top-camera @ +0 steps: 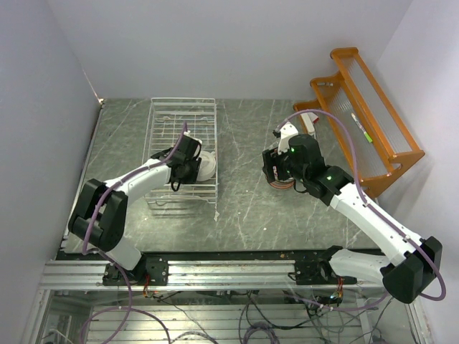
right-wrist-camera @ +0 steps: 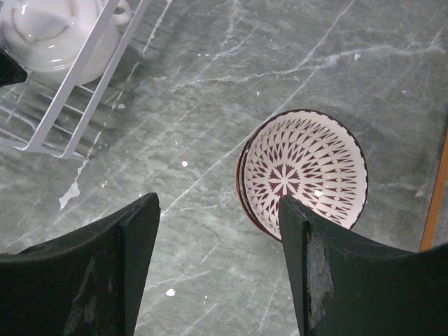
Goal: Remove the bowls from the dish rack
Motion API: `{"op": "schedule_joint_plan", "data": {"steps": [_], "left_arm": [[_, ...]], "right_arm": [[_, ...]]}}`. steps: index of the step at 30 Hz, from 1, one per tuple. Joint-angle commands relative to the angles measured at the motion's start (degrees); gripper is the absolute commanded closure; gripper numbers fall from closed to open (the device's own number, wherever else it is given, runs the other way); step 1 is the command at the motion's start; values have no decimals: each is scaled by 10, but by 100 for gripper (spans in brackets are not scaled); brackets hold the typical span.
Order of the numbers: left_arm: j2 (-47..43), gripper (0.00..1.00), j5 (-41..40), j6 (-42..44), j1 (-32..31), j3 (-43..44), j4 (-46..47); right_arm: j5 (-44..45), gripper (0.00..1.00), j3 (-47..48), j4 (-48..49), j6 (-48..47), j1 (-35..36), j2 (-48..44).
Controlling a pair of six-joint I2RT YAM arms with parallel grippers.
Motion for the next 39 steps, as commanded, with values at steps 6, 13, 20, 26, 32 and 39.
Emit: {"op": "schedule_joint_plan", "data": {"steps": [6,13,20,26,32,39], "left_arm": [[-5,59,29,33,8,-21,92],[-14,79,23,49,8,-39,119],[-20,93,29,49,8,-49,139],[-72,93,19,28,8,-67,155],[-148,93,16,8,8,-71,166],[-186,93,5,-2,9,-53,166]], "right_arm": [[1,32,-19,12,-7,0,3],[1,33,-15,10,-8,-1,7],[3,33,-14,7,-8,-1,8],[1,33,-12,8,-9,-1,7],[-5,33,-11,8,-10,-1,8],[-8,34,-12,11,-8,0,3]]}}
